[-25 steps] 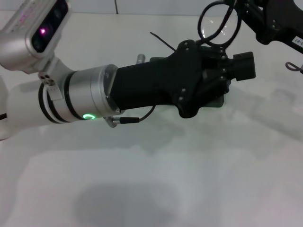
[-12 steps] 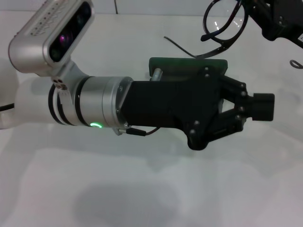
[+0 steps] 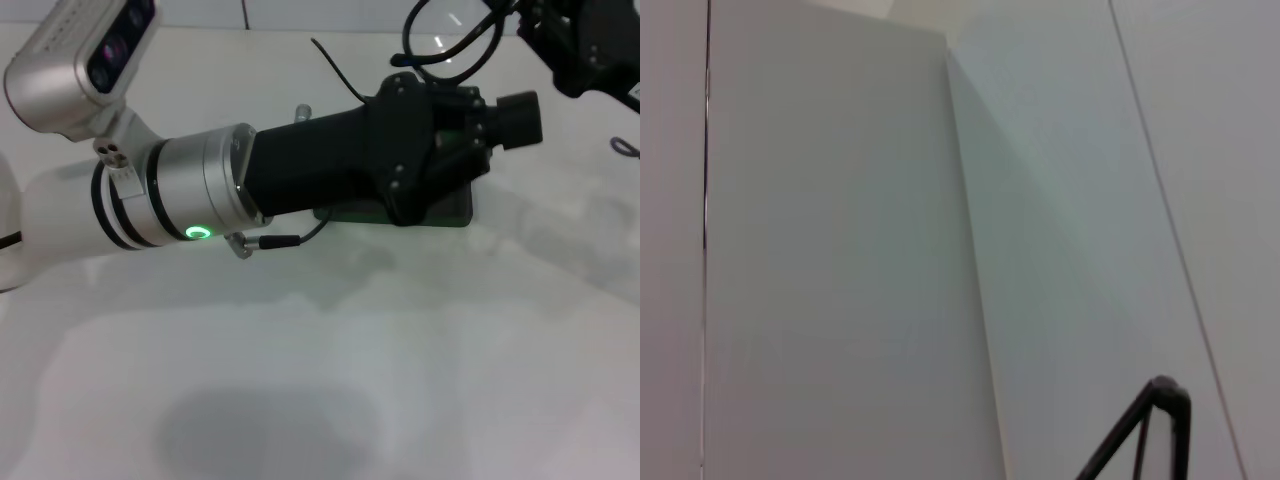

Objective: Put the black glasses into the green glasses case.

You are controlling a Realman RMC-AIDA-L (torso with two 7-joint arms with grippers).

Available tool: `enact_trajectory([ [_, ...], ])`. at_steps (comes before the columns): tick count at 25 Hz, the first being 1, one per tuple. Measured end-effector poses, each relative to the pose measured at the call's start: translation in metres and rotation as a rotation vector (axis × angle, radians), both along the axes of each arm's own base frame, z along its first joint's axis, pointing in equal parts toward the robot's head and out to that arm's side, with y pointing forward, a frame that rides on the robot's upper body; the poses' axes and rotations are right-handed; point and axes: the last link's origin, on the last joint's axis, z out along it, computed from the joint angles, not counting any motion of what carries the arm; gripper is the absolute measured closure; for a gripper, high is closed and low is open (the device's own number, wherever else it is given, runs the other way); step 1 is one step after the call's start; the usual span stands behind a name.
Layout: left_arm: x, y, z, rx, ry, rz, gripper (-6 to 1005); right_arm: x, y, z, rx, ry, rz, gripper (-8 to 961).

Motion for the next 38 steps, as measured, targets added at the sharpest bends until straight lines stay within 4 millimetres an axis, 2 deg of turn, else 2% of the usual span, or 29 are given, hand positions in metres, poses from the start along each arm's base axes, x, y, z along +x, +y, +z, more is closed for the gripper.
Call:
enact_trajectory([
  [7,-0.003,0.002,-0.001,0.012,-0.001,0.034,950,0.0,0.003,-0.011,-0.019,-0.032,-0.011,851],
  [14,0.003,-0.01,-0.003,-0.042,0.028,-0.089,950,0.005,0.006,-0.01,-0.001,-0.036,-0.048,851],
  [20,0.004,-0.015,-0.003,-0.054,0.026,-0.121,950,0.009,0.008,-0.006,0.014,0.006,-0.087,857],
  [30,-0.017,-0.009,0.008,0.032,-0.033,0.035,949,0.014,-0.004,0.003,0.02,0.071,-0.065,857],
  [38,-0.02,-0.008,0.011,0.047,-0.053,0.062,950,0.013,-0.003,-0.003,-0.008,0.053,-0.069,857],
])
